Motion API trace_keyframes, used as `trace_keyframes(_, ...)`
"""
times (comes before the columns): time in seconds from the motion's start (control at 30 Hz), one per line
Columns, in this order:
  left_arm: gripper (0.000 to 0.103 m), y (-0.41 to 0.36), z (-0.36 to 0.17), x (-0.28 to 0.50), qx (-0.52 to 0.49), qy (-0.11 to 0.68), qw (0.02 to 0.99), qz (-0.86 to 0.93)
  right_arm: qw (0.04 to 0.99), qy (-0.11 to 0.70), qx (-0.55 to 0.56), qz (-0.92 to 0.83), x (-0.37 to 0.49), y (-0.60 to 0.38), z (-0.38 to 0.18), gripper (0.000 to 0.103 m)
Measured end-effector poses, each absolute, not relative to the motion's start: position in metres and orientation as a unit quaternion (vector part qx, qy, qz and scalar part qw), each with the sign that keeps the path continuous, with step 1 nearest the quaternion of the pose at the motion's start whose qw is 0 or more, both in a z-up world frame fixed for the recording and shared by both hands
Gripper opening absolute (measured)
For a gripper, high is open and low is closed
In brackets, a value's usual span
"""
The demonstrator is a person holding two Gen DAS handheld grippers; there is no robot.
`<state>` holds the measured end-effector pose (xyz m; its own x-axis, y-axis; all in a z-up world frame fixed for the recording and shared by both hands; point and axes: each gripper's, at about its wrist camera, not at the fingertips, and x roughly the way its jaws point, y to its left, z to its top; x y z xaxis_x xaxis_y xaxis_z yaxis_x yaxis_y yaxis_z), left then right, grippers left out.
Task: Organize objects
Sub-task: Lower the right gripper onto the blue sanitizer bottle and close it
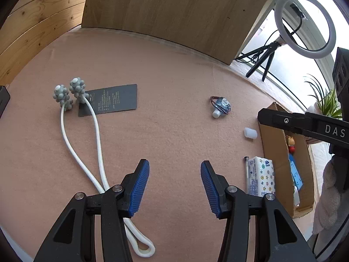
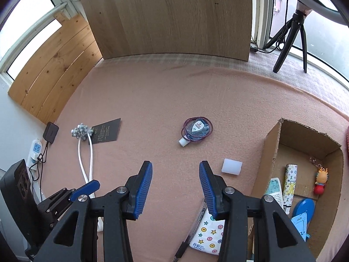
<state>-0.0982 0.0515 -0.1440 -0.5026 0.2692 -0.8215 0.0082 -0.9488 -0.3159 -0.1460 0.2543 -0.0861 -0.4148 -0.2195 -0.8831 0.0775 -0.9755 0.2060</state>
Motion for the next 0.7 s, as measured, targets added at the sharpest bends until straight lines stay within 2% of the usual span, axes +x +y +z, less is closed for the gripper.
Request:
trace_keyframes(0.33,0.053,0.023,-0.137,-0.107,-0.494,-0.123,0.052,0.859,0.073,-0.072,0.538,-0.837,-0.14,0.243,-0.102,0.046)
trace_keyframes(0.6,0.053,0.008,-0.136,-0.112,-0.493,-0.128,0.049,0.859,0.056,-0.07,0.55,-0.83,-0.182,0.243,-0.115,0.046)
trace_keyframes(0.7,0.053,0.011,-0.137,-0.11,-0.494,-0.124,0.05,0.859,0.046,-0.046,0.557,-0.828,-0.199,0.239,-0.122,0.046)
